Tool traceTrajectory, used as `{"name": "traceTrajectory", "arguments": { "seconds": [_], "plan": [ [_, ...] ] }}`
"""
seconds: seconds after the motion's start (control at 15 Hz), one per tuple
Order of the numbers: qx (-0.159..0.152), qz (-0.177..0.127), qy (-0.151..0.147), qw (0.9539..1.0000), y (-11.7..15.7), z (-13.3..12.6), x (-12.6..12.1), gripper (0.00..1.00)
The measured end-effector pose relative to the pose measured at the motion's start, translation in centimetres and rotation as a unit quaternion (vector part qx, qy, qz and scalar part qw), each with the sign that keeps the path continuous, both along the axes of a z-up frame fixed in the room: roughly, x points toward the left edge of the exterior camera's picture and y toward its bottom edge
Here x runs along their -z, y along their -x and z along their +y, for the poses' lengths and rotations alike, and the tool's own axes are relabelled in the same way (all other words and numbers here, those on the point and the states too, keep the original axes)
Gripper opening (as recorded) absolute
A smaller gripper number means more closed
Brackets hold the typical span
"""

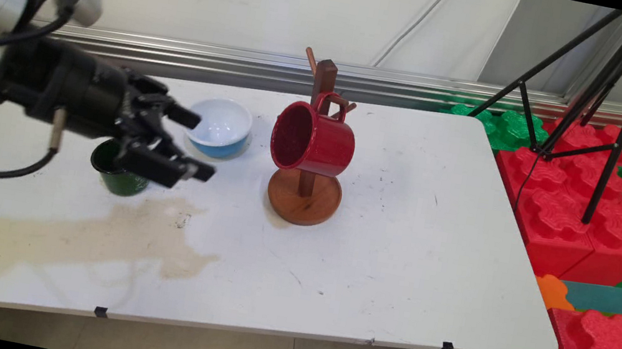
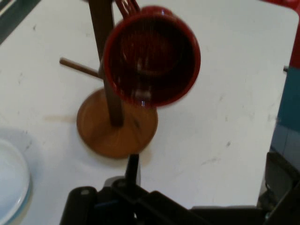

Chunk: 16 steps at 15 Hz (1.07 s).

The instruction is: Pick up the red mug from the rack

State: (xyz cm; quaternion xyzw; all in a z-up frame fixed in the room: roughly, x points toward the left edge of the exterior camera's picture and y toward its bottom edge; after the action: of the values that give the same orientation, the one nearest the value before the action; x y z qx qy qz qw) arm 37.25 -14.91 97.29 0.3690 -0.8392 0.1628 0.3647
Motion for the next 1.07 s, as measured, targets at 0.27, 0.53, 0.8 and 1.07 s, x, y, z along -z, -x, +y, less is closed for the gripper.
{"name": "traceTrajectory", "arguments": {
  "seconds": [0.27, 0.53, 0.8, 1.07],
  "plan": [
    [-0.012, 0.022, 0.003, 0.9997, 2.1, -1.3, -0.6, 1.0],
    [-0.029, 0.041, 0.001, 0.9987, 4.4, -2.9, -0.7, 1.0],
    [-0.046, 0.058, -0.005, 0.9973, 6.5, -4.5, -0.2, 1.0],
    [-0.058, 0.067, -0.012, 0.996, 7.9, -5.7, 0.8, 1.0]
  ]
}}
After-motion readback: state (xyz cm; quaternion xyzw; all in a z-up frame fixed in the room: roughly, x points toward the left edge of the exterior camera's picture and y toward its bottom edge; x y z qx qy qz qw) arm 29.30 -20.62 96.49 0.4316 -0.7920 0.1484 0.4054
